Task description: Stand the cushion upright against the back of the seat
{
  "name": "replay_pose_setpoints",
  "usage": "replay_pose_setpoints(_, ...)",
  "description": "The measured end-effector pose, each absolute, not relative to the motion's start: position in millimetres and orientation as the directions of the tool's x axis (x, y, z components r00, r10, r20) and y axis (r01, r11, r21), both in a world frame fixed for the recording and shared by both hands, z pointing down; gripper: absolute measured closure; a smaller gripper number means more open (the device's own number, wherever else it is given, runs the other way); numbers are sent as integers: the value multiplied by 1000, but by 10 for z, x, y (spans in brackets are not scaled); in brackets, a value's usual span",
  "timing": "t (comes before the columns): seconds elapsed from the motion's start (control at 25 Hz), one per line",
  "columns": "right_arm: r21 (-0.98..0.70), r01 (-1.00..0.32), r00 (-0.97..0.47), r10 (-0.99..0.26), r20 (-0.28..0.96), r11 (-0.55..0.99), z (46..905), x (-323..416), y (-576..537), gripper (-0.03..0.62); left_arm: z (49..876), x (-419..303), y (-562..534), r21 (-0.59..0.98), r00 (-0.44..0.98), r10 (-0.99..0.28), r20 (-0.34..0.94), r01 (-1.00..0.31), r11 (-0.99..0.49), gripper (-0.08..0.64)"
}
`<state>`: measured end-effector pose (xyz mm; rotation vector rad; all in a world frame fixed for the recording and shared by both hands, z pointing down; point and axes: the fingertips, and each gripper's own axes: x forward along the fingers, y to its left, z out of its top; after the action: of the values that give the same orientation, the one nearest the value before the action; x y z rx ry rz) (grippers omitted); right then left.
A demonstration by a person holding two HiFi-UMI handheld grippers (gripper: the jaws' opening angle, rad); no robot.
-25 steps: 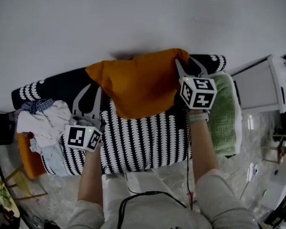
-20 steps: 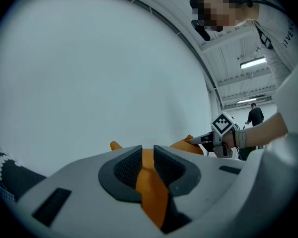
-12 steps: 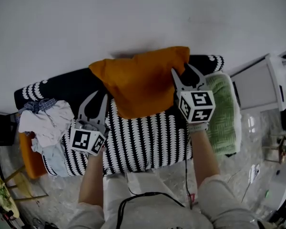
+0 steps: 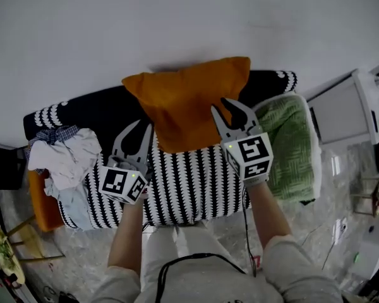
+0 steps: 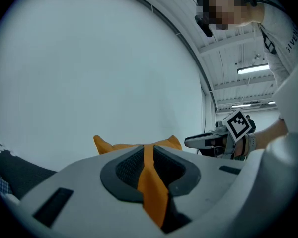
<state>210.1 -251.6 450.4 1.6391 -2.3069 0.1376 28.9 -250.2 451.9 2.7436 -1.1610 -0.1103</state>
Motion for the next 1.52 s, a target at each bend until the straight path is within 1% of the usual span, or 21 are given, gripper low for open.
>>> replay_pose_setpoints(0.08, 73, -931, -325, -902, 285, 358, 4499, 1948, -2452, 506, 4537, 317, -2459, 190, 702, -713, -6, -699, -690, 483)
replay_pose_setpoints(0.16, 49, -928, -343, -898, 274, 369, 4504, 1814, -2379, 525, 4550, 350, -2406, 203, 709, -705, -8, -690, -695, 483)
replay_pose_setpoints(0.32, 25, -922, -371, -900, 230, 386, 4389, 1624, -2193, 551, 4560, 440, -2272, 231, 723, -691, 1, -672, -703, 485)
replay_pose_setpoints(0.48, 17, -919, -382, -899, 213, 394, 4303, 1501, -1987, 572, 4485, 483, -2083, 239, 748, -664, -4, -644, -727, 492)
replay_pose_setpoints(0.56, 14, -919, -383, -899, 212, 395, 4270, 1440, -1864, 574, 4444, 467, -1963, 239, 758, -652, -12, -631, -738, 509)
replay_pose_setpoints(0.76, -15, -921, -383, -901, 203, 389, 4135, 1312, -1510, 575, 4291, 390, -1663, 243, 772, -635, -18, -613, -752, 525)
replay_pose_setpoints(1.04, -35, -920, -390, -899, 201, 391, 3950, 1159, -967, 575, 4106, 282, -1209, 241, 793, -609, -17, -588, -772, 534)
replay_pose_setpoints(1.2, -98, -908, -420, -884, 205, 408, 3846, 1063, -644, 575, 4015, 202, -877, 262, 800, -600, -3, -578, -773, 535)
replay_pose_setpoints(1.52, -125, -877, -481, -848, 224, 465, 3757, 835, 26, 575, 3942, 81, -200, 327, 830, -558, -5, -526, -785, 535)
